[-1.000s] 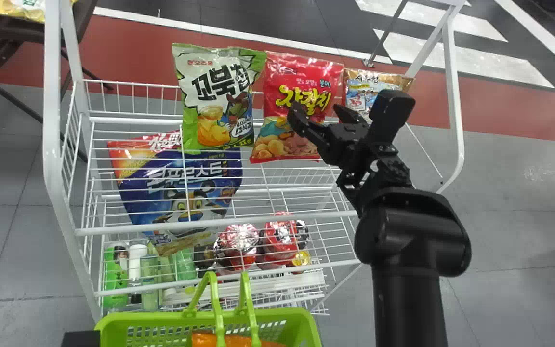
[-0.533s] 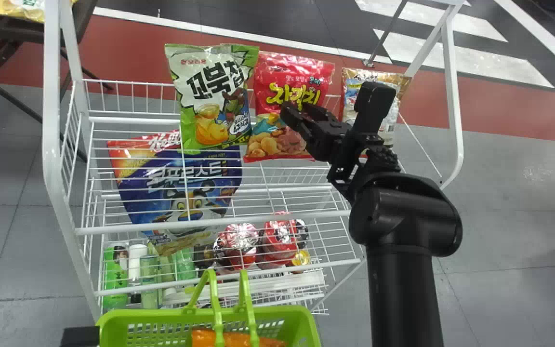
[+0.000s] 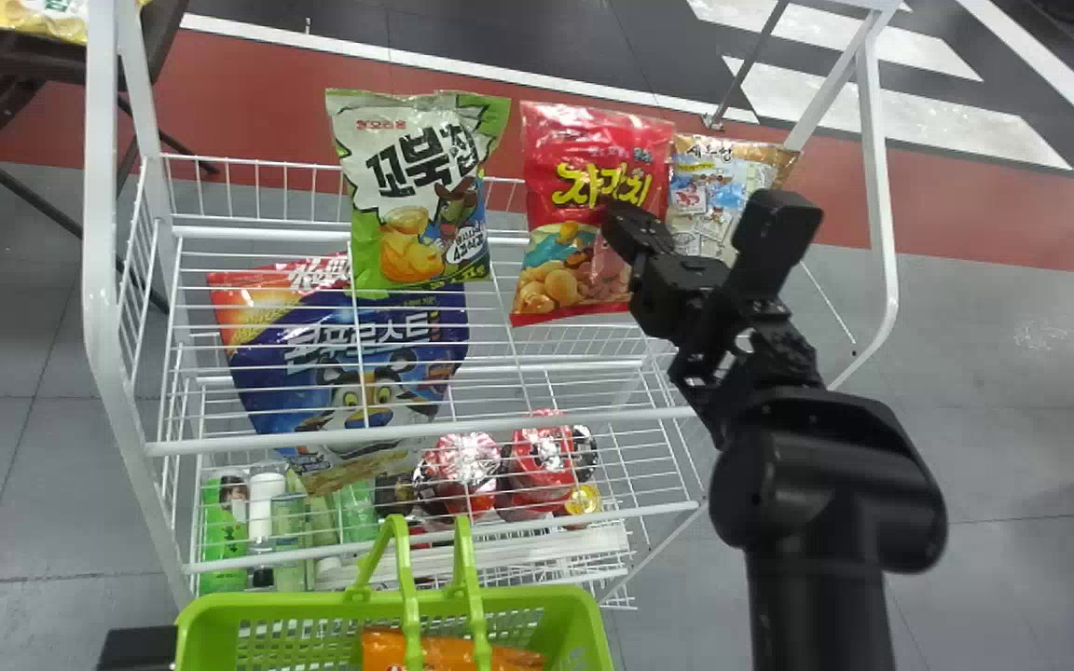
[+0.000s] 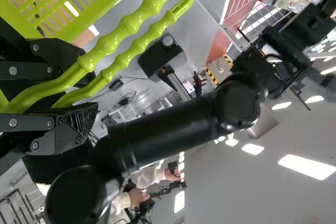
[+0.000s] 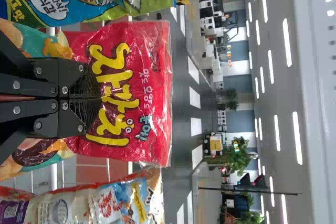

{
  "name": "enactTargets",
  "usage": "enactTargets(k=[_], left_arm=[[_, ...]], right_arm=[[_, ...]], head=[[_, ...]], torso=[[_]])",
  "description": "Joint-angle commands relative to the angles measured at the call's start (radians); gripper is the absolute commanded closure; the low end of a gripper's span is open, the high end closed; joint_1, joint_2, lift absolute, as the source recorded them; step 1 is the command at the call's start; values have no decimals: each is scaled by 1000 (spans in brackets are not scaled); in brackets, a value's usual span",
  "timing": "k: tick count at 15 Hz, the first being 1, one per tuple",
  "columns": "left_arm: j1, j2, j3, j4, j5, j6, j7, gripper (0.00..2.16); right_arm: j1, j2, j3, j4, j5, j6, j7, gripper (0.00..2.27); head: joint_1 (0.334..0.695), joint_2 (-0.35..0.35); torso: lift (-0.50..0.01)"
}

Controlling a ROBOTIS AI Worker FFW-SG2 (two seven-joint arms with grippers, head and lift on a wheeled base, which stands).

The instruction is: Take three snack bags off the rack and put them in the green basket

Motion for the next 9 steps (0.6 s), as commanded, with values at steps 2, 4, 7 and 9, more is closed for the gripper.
enactTargets(k=[2,4,7,9], left_arm=[[-15,3,17,2,19,-1,-2,927],[-27,1,32,8,39,-7,-8,927],[-54,1,36,28,56,-7,-11,927],[-54,-7,40,28,57,-10,-11,927]], right_arm=[[159,0,-64,-211,-107,48,40,2132],[282,3,-113,-339,-185,79,64,2132],[442,9,-173,-458,-249,73,98,2132],[491,10,-185,-503,-248,122,135,2132]], head=[[695,-350],[695,-350],[695,-350],[695,-350]], torso=[[-20],[-20],[-20],[-20]])
